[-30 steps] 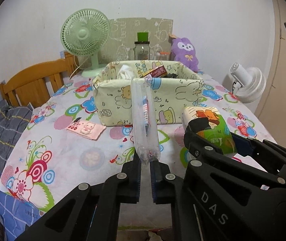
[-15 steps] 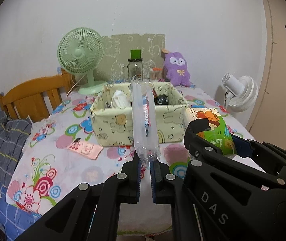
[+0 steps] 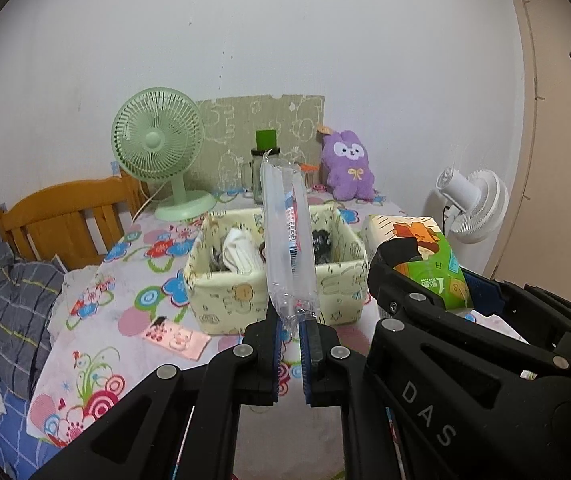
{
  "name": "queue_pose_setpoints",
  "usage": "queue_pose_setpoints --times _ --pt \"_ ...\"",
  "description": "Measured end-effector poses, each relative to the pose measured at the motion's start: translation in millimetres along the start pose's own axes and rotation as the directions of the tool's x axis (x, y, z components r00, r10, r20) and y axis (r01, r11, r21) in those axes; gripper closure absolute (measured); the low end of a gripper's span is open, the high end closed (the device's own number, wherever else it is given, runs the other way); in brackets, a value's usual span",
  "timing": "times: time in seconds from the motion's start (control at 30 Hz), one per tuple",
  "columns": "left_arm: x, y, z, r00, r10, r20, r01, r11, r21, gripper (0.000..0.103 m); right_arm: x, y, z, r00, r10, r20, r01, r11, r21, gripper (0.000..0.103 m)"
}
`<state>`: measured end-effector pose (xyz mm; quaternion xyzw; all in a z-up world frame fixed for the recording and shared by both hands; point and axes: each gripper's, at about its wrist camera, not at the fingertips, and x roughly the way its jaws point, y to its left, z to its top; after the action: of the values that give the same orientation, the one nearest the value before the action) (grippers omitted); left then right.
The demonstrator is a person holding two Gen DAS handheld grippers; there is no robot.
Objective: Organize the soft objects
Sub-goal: 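Lift and carry the tube pack and tissue pack over the basket with both tools, then lower both packs into the basket and open both tools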
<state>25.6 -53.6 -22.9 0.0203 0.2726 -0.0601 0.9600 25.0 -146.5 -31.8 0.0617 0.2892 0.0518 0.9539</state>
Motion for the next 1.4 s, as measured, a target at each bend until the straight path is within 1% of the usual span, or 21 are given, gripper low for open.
queue_pose_setpoints --times 0.4,0.67,1.13,1.4 --pt "3.7 5.1 25.5 0.999 -0.014 0.031 0.014 1.000 -0.001 0.098 1.2 3.9 28.6 0.999 -0.016 0.030 0.016 1.000 -0.001 0.054" --pt "14.4 8.6 38.4 0.999 -0.010 0.040 0.010 1.000 -0.006 0.098 11.9 5.7 44.9 0.999 -0.013 0.039 0.013 1.000 -0.006 0.054" --pt "51.9 19.2 54.4 1.000 0.013 0.013 -0.012 1.000 -0.028 0.098 58.0 7.6 64.1 1.000 0.013 0.007 -0.013 1.000 -0.009 0.054" --pt "80.5 25.7 58.9 1.000 0.018 -0.021 -0.019 0.999 -0.034 0.098 90.2 6.3 70.7 0.999 0.018 -0.028 -0.018 1.000 0.004 0.054"
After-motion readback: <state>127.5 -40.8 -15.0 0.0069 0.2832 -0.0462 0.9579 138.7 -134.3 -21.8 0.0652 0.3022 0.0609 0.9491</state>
